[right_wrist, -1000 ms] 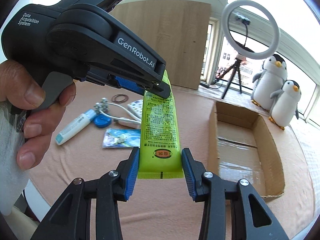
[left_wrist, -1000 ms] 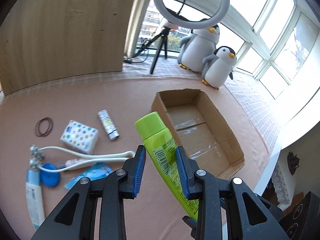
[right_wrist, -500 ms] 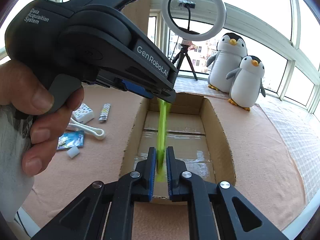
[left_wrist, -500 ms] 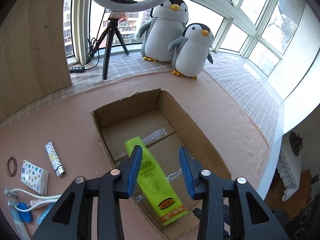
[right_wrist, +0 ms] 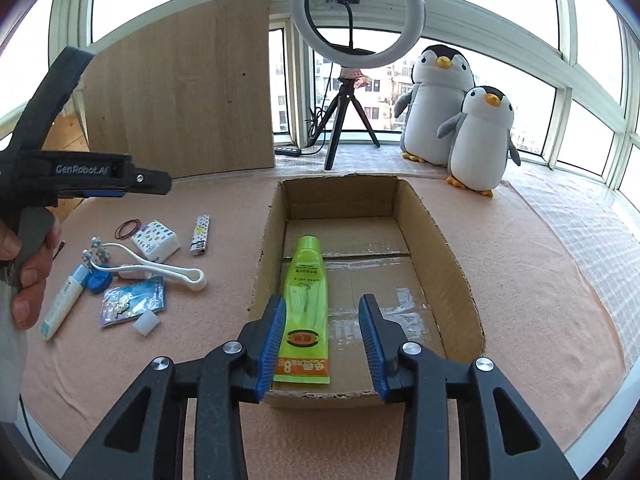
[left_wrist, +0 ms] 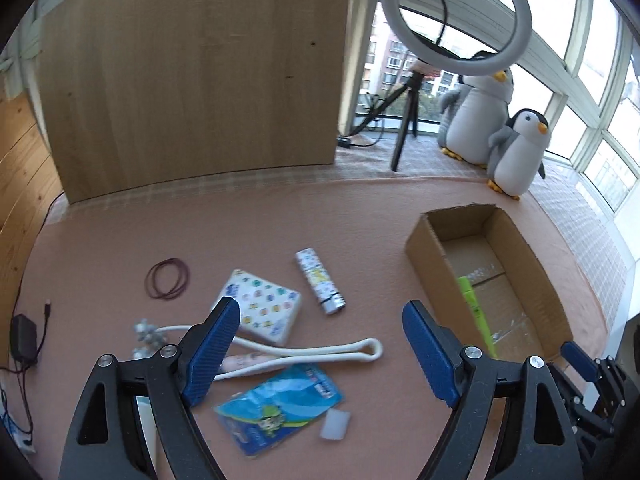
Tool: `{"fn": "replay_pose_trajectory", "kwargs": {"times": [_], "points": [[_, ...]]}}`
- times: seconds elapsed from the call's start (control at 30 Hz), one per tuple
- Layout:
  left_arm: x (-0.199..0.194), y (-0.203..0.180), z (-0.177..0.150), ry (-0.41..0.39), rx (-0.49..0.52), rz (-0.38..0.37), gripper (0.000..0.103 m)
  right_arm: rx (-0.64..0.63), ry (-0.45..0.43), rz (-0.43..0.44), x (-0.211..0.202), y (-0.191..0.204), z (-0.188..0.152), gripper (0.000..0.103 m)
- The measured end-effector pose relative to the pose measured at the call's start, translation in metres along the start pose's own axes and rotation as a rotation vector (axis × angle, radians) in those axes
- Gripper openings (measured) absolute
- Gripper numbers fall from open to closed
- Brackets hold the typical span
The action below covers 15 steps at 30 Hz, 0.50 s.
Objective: Organize objects
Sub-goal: 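Release the tube and move the right gripper to the white foam cylinder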
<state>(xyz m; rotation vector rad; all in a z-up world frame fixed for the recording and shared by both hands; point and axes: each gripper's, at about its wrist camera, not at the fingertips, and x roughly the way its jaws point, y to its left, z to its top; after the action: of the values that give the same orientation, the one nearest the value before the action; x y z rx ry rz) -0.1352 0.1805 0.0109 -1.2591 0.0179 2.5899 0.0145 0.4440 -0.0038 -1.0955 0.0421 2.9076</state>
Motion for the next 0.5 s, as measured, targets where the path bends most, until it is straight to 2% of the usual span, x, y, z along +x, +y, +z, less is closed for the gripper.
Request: {"fn": "replay_pose_trajectory", "kwargs": {"times": [0.13,0.3,0.5], "points": [[-0.022,0.074,-0.025,-0.007,-0.107,0.090,0.086,-0.059,-0.010,0.052,0.005,0.036,0.009,0.039],[-0.060,0.156,-0.064,-0.033,-0.243,0.163,0.087,-0.164,0.017,0.153,0.020,0.098,0.010,0.046],[-0.096,0.225,-0.107,-0.059,-0.370,0.228,0.087,-0.262,0.120,0.233,0.038,0.163,-0.011,0.046]]}}
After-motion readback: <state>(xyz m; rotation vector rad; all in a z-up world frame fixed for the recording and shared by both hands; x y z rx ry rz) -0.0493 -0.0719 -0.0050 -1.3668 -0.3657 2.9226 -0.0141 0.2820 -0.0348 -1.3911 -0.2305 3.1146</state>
